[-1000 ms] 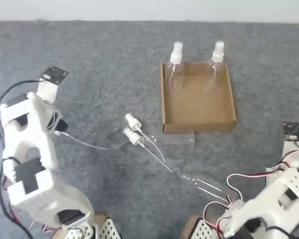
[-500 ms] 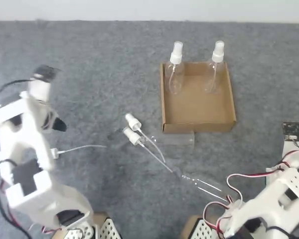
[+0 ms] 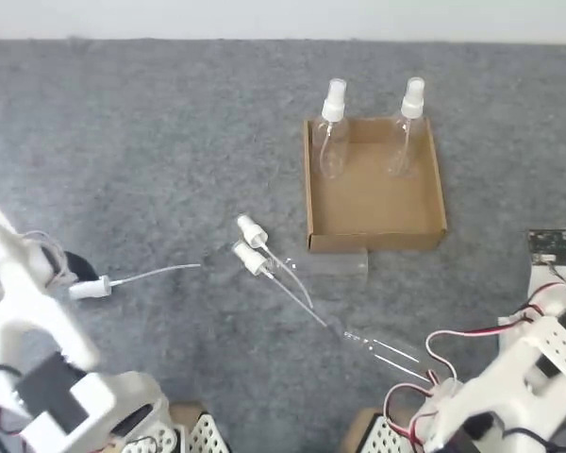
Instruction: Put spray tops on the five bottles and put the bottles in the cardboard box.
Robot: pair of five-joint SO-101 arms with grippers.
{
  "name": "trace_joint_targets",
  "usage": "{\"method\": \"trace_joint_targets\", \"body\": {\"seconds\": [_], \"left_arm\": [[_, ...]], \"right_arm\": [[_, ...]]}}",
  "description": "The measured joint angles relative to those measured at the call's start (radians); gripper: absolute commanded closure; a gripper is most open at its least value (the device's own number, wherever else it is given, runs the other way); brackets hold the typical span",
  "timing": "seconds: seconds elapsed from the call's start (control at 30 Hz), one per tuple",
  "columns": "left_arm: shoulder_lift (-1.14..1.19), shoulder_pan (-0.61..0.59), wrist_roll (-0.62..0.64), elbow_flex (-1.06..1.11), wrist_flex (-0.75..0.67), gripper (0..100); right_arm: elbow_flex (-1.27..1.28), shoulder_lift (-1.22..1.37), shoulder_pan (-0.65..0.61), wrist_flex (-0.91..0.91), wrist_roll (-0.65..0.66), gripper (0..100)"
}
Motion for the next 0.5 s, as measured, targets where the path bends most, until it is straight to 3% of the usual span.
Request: {"method": "trace_joint_targets", "body": {"seconds": [0.27, 0.5], "left_arm": [[0.000, 0.020, 0.281, 0.044, -0.038, 73], [0.071, 0.020, 0.367, 0.078, -0.184, 73]], "right_arm": [[0.018, -0.005, -0.017, 0.000, 0.002, 89.3], [0.018, -0.005, -0.017, 0.000, 0.002, 89.3]]}}
